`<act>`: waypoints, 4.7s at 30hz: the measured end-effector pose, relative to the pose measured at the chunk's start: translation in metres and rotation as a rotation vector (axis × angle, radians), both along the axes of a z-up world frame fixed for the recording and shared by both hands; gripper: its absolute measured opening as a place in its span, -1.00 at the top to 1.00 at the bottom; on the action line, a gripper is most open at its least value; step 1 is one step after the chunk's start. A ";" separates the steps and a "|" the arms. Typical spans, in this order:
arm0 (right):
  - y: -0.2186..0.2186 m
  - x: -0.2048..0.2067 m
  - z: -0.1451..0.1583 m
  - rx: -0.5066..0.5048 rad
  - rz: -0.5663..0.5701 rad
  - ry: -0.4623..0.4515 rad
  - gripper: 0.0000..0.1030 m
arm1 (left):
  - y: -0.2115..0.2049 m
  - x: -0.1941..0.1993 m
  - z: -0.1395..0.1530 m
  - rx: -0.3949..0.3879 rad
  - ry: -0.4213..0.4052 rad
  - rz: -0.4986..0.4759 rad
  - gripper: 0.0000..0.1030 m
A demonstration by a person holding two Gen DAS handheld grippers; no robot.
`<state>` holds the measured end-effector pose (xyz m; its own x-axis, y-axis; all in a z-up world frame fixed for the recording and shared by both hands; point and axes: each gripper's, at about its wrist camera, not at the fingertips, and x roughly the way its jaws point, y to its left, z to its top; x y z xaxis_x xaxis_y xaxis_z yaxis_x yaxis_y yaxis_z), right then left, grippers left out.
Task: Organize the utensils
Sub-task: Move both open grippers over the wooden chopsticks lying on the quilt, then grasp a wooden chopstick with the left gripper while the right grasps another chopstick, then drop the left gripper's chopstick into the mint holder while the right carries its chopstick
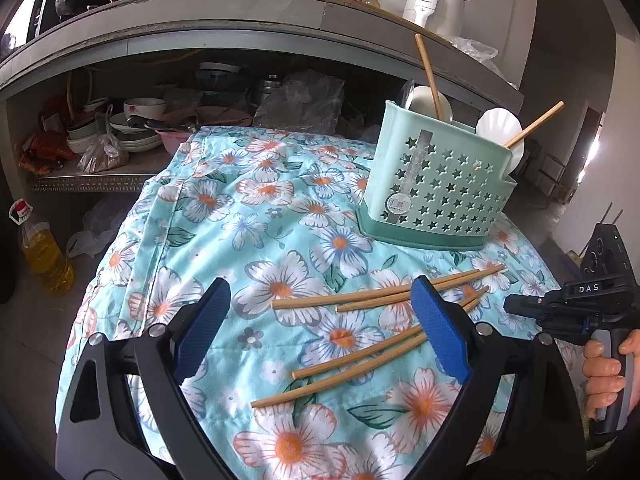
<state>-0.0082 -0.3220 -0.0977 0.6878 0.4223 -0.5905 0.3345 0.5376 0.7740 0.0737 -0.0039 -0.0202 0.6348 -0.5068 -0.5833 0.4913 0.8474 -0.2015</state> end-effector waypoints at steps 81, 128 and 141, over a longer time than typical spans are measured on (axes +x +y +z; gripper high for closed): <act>-0.019 0.022 -0.033 0.142 -0.258 0.084 0.75 | 0.088 0.010 -0.088 -0.594 0.591 0.188 0.75; 0.006 -0.061 0.147 -0.575 -0.206 -0.443 0.89 | 0.050 0.006 0.115 -0.469 -0.006 0.025 0.91; 0.008 -0.059 0.147 -0.560 -0.188 -0.437 0.89 | 0.000 0.036 0.189 -0.619 -0.208 -0.108 0.91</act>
<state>-0.0671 -0.3142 0.0497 0.9410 -0.0106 -0.3384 0.1836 0.8556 0.4840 0.1100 -0.0040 0.1684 0.6298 -0.7760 -0.0343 0.6484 0.5495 -0.5270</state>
